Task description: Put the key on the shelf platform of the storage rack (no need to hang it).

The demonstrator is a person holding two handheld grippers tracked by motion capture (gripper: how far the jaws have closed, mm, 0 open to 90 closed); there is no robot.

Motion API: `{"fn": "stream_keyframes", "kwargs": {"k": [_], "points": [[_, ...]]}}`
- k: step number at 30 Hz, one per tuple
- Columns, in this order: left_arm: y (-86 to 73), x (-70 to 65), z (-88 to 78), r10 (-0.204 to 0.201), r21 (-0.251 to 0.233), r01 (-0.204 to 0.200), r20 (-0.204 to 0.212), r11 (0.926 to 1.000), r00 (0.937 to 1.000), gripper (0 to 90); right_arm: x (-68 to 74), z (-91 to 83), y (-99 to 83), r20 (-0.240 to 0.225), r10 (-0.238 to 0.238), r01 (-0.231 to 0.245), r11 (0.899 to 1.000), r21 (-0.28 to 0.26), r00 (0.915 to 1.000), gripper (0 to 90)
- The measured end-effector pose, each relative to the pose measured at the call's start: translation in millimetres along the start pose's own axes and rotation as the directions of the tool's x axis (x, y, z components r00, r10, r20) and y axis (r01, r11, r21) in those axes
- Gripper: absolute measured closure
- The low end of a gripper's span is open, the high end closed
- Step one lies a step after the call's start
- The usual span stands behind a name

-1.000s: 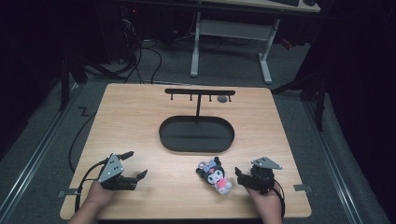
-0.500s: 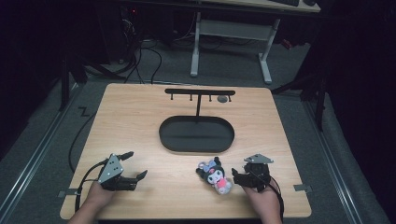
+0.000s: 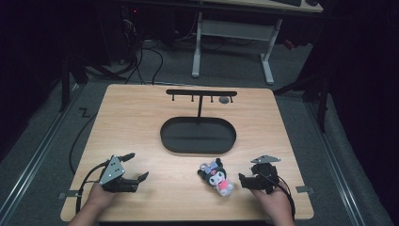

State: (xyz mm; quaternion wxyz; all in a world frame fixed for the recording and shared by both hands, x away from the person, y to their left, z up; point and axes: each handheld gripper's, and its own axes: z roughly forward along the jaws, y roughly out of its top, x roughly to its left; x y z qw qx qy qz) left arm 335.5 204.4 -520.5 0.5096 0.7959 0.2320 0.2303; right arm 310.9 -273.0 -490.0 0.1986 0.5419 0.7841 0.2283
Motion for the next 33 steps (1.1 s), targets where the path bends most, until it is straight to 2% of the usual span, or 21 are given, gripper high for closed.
{"fn": "stream_keyframes", "kwargs": {"k": [3, 6, 12, 17, 22, 23, 29, 33], "points": [[0.0, -0.1, 0.1, 0.001, 0.000, -0.001, 0.000, 1.0000, 1.0000, 15.4, -1.2, 1.5, -0.4, 0.014, -0.019, 0.019, 1.000, 0.023, 0.9997, 18.4], [0.0, -0.3, 0.1, 0.002, 0.001, -0.002, 0.000, 1.0000, 1.0000, 15.4, -2.0, 2.0, -0.2, 0.013, -0.017, 0.016, 1.000, 0.027, 0.9998, 18.5], [0.0, -0.8, -0.1, 0.006, 0.002, -0.006, 0.006, 1.0000, 1.0000, 15.4, -3.0, 1.1, 0.5, 0.001, -0.018, 0.018, 0.999, 0.044, 0.9998, 17.9], [0.1, -0.5, 0.4, 0.006, 0.002, -0.006, 0.006, 1.0000, 1.0000, 15.4, -1.7, -1.2, 2.6, -0.036, -0.022, 0.024, 0.998, 0.055, 0.9991, 17.4], [0.2, 0.0, 0.7, 0.005, 0.003, -0.005, 0.008, 1.0000, 1.0000, 15.4, -0.7, -0.1, 5.0, -0.040, -0.027, 0.030, 0.997, 0.074, 0.9988, 17.1], [0.2, 0.2, 0.7, 0.005, 0.001, -0.005, 0.007, 1.0000, 1.0000, 15.4, -0.1, 0.7, 6.6, -0.039, -0.036, 0.040, 0.995, 0.096, 0.9986, 17.2], [0.2, 0.2, 0.8, 0.002, 0.002, -0.002, 0.005, 1.0000, 1.0000, 15.4, 0.4, 0.0, 11.6, -0.045, -0.050, 0.054, 0.992, 0.115, 0.9977, 18.7], [0.2, 0.3, 0.6, 0.006, 0.000, -0.006, 0.010, 1.0000, 0.9999, 15.4, -2.4, -0.8, 17.4, -0.049, -0.059, 0.066, 0.984, 0.164, 0.9970, 18.4]]}}
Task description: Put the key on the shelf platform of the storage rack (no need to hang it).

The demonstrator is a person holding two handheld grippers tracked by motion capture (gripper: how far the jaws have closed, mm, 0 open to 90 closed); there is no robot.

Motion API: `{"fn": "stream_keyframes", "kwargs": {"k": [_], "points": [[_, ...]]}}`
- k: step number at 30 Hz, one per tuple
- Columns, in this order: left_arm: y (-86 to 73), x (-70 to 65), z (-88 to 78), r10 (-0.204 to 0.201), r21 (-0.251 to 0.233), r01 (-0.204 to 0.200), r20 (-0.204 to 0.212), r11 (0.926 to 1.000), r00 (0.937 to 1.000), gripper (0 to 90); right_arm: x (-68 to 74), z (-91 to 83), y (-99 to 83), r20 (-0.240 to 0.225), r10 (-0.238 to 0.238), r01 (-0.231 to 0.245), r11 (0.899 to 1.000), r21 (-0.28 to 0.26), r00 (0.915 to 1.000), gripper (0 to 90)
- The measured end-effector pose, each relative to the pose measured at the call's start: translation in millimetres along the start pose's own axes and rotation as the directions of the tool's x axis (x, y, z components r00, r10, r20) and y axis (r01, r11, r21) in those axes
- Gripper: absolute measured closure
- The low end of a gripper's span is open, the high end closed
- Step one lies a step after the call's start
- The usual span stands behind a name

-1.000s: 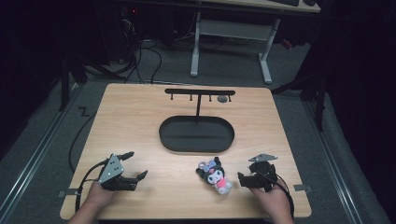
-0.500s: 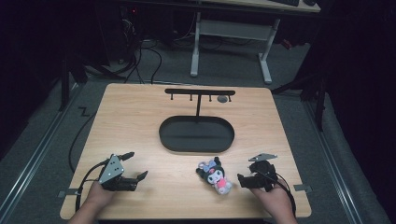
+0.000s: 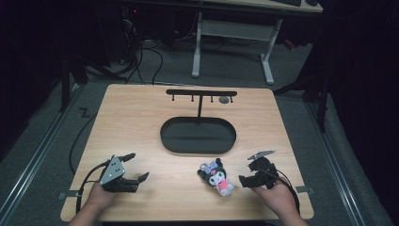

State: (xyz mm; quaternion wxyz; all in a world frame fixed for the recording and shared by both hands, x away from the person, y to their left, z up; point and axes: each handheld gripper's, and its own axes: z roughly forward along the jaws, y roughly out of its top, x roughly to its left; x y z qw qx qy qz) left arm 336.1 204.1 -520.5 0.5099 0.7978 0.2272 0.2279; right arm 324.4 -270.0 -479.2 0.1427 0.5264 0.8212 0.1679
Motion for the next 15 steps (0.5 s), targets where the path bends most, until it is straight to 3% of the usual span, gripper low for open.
{"fn": "stream_keyframes", "kwargs": {"k": [2, 11, 15], "points": [[-0.2, 0.2, -0.6, -0.003, -0.004, 0.003, 0.001, 1.0000, 1.0000, 15.4, -1.2, 0.8, 0.9, -0.003, 0.000, 0.000, 1.000, 0.023, 1.0000, 18.0], [-1.1, -1.2, -3.0, 0.003, -0.014, -0.003, 0.004, 0.9999, 1.0000, 15.4, 1.4, -5.8, 8.9, -0.019, 0.003, -0.002, 0.999, 0.032, 0.9998, 17.9], [-1.3, -1.5, -3.5, 0.008, -0.018, -0.008, 0.007, 0.9998, 0.9999, 15.4, -1.1, -6.9, 16.1, -0.023, 0.021, -0.019, 0.997, 0.075, 0.9995, 17.9]]}}
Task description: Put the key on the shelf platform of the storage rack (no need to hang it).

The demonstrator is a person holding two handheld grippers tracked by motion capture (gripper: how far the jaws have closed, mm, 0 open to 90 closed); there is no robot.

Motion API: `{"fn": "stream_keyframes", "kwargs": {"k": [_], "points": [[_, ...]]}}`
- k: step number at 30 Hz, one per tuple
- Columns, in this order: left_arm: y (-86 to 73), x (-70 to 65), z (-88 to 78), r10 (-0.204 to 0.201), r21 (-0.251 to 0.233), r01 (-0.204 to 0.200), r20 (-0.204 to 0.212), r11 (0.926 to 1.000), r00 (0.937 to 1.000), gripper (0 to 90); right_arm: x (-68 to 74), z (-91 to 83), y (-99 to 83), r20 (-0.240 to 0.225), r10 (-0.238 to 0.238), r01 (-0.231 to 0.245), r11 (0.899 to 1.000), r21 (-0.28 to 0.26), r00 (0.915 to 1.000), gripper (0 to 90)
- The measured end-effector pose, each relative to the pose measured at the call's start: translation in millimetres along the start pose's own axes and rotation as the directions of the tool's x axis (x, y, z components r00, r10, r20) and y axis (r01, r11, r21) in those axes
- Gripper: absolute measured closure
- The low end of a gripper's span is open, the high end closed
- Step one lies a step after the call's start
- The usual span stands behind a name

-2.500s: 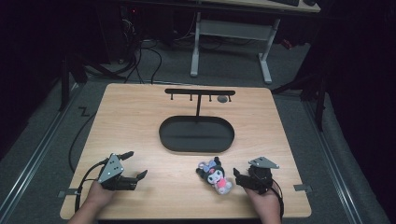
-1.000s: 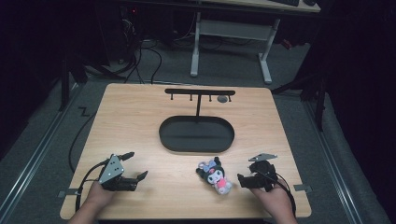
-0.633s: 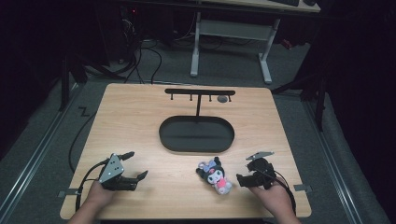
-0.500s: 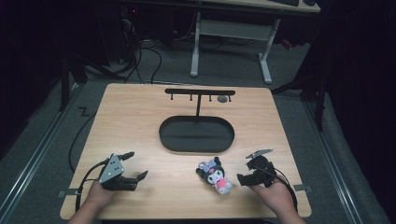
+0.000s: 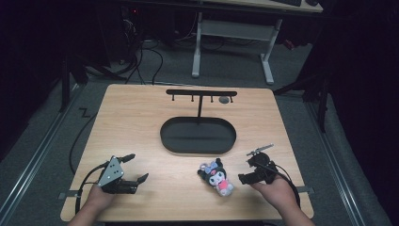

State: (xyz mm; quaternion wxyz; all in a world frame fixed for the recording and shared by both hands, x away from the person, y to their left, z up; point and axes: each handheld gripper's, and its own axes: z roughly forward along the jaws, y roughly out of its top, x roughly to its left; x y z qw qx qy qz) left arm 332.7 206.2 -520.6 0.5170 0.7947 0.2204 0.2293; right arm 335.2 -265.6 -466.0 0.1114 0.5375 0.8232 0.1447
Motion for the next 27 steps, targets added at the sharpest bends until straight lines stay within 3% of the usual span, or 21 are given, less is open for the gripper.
{"fn": "stream_keyframes", "kwargs": {"k": [4, 13, 21, 27], "points": [[0.0, 0.4, -0.6, -0.004, 0.000, 0.004, 0.000, 1.0000, 1.0000, 15.4, 1.0, -7.3, 9.8, 0.017, -0.027, 0.026, 1.000, 0.015, 0.9995, 17.9], [0.1, 1.6, -0.7, -0.011, -0.002, 0.011, 0.005, 0.9999, 0.9999, 15.4, 3.1, -8.8, 16.8, 0.007, -0.024, 0.024, 0.999, 0.043, 0.9997, 17.3], [-0.3, 0.8, -2.0, -0.007, -0.011, 0.007, 0.009, 0.9999, 0.9999, 15.4, 11.4, -7.9, 22.0, -0.012, -0.043, 0.044, 0.997, 0.059, 0.9990, 16.4], [0.2, 0.8, 0.1, 0.000, -0.005, 0.000, 0.019, 1.0000, 0.9998, 15.4, 25.0, -13.3, 31.1, -0.005, -0.092, 0.092, 0.992, 0.088, 0.9958, 15.5]]}}
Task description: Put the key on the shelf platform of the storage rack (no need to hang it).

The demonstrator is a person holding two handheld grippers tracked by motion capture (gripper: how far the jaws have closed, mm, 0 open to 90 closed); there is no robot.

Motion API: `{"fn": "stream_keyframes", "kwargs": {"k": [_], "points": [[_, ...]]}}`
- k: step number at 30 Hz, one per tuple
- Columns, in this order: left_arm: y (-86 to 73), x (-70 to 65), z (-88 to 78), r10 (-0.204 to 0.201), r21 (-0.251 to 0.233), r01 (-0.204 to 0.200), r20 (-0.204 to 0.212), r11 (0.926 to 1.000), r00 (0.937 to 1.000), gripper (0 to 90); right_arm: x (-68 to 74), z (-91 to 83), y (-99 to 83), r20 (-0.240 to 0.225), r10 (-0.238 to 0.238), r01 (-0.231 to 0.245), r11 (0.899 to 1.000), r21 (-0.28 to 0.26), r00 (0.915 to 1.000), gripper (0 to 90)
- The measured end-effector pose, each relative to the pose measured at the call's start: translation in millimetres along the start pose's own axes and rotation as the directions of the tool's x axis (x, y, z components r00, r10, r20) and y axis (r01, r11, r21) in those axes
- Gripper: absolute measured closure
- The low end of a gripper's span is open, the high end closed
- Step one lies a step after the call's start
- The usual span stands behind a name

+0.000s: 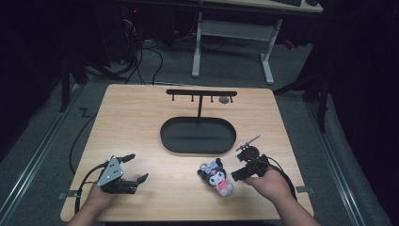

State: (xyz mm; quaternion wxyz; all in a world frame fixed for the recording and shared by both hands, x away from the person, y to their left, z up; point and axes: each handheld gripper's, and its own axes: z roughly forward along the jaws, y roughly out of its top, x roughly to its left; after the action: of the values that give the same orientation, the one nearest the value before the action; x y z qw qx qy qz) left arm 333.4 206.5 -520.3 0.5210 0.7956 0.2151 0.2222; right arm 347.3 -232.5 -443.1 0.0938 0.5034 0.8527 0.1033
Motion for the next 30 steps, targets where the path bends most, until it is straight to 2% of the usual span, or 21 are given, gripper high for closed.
{"fn": "stream_keyframes", "kwargs": {"k": [2, 5, 9, 10, 15, 21, 26, 27, 30], "points": [[0.3, 0.7, 0.5, -0.002, 0.002, 0.002, 0.004, 1.0000, 1.0000, 15.4, 4.3, -2.7, 2.0, 0.010, -0.009, 0.009, 1.000, 0.004, 0.9999, 15.3], [1.3, 4.2, 4.2, -0.026, 0.013, 0.026, 0.004, 0.9996, 0.9997, 15.4, 10.5, -5.9, 6.0, 0.005, -0.021, 0.021, 1.000, 0.021, 0.9998, 14.7], [0.6, 2.6, 1.9, -0.016, 0.010, 0.016, 0.009, 0.9998, 0.9998, 15.4, 20.1, -12.5, 10.2, -0.003, -0.048, 0.048, 0.999, 0.012, 0.9988, 14.6], [0.4, 1.9, 1.0, -0.015, 0.008, 0.015, 0.009, 0.9999, 0.9998, 15.4, 22.8, -13.8, 10.9, -0.007, -0.036, 0.036, 0.999, 0.016, 0.9993, 14.1], [0.1, -0.4, -1.0, -0.007, 0.004, 0.007, -0.001, 1.0000, 1.0000, 15.4, 28.7, -16.9, 14.3, -0.022, -0.062, 0.062, 0.998, 0.014, 0.9978, 13.7], [-0.2, -2.1, -2.4, 0.006, 0.000, -0.006, -0.001, 1.0000, 1.0000, 15.4, 40.9, -12.0, 12.2, -0.045, -0.095, 0.096, 0.995, 0.028, 0.9944, 11.8], [0.0, -1.4, -1.0, 0.002, 0.006, -0.002, 0.000, 1.0000, 1.0000, 15.4, 48.9, -8.0, 10.5, -0.064, -0.097, 0.099, 0.995, 0.030, 0.9933, 11.3], [0.0, -1.3, -0.9, 0.001, 0.005, -0.001, 0.002, 1.0000, 1.0000, 15.4, 51.6, -4.9, 9.5, -0.073, -0.114, 0.117, 0.993, 0.031, 0.9908, 11.7], [0.1, -0.9, -0.6, 0.002, 0.005, -0.002, 0.004, 1.0000, 1.0000, 15.4, 55.5, -1.4, 8.4, -0.080, -0.109, 0.113, 0.992, 0.048, 0.9909, 13.3]]}}
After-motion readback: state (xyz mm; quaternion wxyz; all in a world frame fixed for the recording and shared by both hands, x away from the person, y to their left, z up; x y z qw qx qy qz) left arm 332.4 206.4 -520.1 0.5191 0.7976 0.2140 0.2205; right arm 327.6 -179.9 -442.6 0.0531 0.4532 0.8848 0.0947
